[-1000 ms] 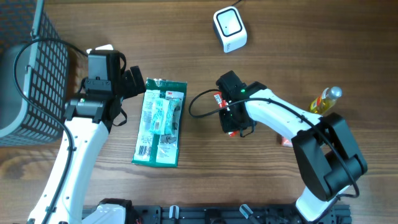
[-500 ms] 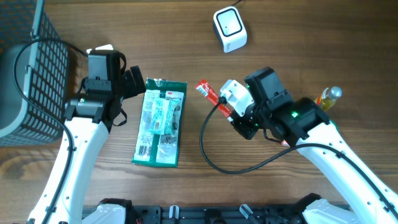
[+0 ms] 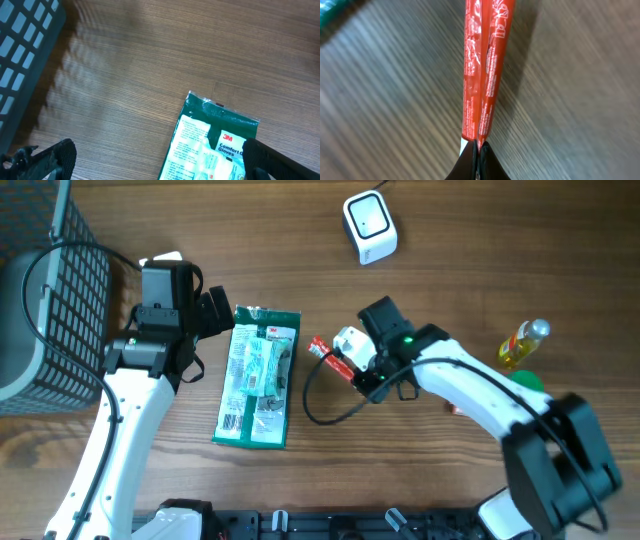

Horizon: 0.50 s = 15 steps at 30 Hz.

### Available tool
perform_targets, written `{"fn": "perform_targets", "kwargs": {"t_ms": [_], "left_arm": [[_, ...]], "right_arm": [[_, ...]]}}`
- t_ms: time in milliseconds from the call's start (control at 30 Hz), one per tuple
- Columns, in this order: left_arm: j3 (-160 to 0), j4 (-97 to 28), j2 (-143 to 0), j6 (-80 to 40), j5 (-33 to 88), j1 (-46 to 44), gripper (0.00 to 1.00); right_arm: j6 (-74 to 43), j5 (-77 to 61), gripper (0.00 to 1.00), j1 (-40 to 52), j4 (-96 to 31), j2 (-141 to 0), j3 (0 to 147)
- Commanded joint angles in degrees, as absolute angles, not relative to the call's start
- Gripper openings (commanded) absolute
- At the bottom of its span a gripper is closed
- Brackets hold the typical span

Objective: Scan the item barcode
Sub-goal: 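Lift the sachet and swing it toward the white scanner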

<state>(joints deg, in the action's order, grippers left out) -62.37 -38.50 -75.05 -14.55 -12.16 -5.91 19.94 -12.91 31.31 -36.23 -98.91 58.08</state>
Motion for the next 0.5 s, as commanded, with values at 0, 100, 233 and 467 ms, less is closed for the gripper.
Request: {"fn": "perform_targets", "kwargs": {"t_ms": [0,100,233,467], "left_arm": [[-63.0,-38.3,-74.9,-15.5,-12.5,-5.7,1.0],[-63.0,-38.3,-74.9,-15.5,-12.5,-5.7,1.0],[-63.0,-38.3,-74.9,-15.5,-12.5,-5.7,1.0],[-63.0,-38.3,-74.9,-15.5,-12.5,-5.7,1.0]], "right_arm": [[16.5,-11.9,0.06,31.3,-34.3,-102.6,57.7],[13.5,-7.2,0.1,31.3,-33.2,-103.1,57.7],[10.3,-5.9,0.36,31.3,-31.7,-103.1,57.8],[3.4,-4.9,0.61,31.3,-34.9,-97.8,65.8]]}}
